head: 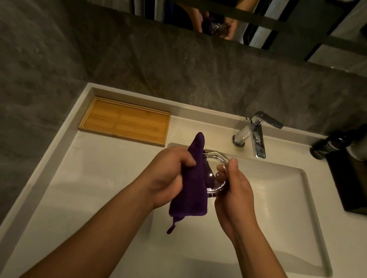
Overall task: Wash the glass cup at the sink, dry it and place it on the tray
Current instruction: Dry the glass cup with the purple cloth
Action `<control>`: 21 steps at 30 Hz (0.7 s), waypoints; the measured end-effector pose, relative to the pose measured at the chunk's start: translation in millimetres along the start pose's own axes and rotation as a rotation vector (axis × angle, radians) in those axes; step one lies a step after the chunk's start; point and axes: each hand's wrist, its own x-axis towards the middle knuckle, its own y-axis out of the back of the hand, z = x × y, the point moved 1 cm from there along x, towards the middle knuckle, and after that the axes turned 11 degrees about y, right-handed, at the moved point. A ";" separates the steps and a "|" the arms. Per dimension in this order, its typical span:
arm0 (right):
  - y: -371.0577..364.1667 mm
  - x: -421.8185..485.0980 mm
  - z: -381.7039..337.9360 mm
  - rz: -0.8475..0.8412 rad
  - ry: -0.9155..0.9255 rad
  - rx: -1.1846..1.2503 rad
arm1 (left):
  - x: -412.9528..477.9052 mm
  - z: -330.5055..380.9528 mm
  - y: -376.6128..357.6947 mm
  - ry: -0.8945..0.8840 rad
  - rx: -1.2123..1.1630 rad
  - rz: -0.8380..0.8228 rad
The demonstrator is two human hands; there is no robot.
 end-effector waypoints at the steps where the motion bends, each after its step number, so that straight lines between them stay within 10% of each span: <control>1: 1.6 1.1 -1.2 -0.010 -0.014 0.038 | -2.8 0.6 1.8 -0.040 0.137 -0.001; 9: -6.4 -3.3 -12.7 -0.034 -0.105 0.153 | -9.2 2.9 -3.5 -0.374 0.765 0.165; 21: -30.5 -27.0 5.6 -0.018 -0.016 -0.049 | 0.5 -21.7 -12.9 -0.589 0.323 0.519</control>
